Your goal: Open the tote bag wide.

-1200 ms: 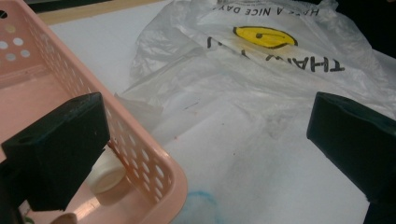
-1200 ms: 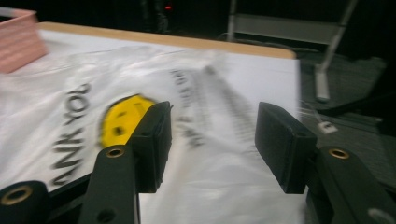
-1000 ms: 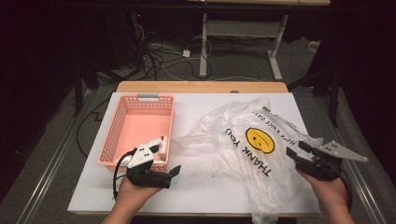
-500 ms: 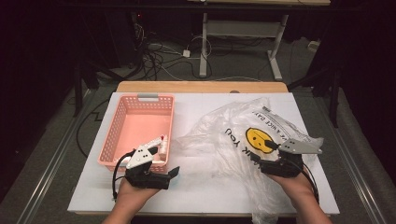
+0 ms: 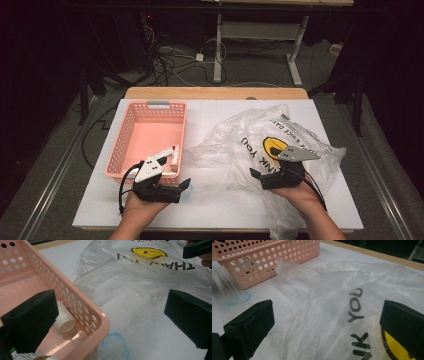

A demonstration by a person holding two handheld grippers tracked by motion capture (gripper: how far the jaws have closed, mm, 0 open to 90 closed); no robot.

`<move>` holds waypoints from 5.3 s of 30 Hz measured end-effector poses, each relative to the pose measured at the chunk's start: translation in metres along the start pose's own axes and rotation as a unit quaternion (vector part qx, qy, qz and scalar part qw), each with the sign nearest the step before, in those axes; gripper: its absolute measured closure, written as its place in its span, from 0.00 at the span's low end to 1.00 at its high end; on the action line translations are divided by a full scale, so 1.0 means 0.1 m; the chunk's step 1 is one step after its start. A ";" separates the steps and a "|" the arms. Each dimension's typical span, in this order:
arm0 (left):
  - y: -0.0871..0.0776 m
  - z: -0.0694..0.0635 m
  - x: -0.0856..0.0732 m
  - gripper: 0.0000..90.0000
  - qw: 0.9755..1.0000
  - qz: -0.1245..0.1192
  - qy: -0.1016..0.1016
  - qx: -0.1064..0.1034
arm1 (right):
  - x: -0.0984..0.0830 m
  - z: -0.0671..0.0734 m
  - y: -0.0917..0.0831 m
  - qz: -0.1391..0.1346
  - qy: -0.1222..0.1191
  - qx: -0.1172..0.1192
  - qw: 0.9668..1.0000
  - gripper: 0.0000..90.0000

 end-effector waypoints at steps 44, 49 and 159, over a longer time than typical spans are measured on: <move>0.04 -0.06 -0.04 0.00 1.000 0.015 0.008 -0.012 | -0.44 0.22 0.26 0.143 -0.044 0.035 0.988 0.81; 0.05 -0.06 -0.04 0.00 1.000 0.015 0.008 -0.013 | -0.44 0.21 0.25 0.140 -0.045 0.030 0.989 0.90; -0.42 0.74 -0.07 0.01 0.995 0.018 -0.035 0.092 | 0.44 -0.12 -0.20 -0.117 0.004 -0.014 0.993 1.00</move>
Point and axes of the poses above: each handheld gripper's, and its own axes: y roughly forward along the jaws, x roughly out of its top, z roughly to its left, the point moved 2 cm from there along y, roughly forward along the jaws, and after that the axes turned 11 degrees about -z, right-handed, at the moved point
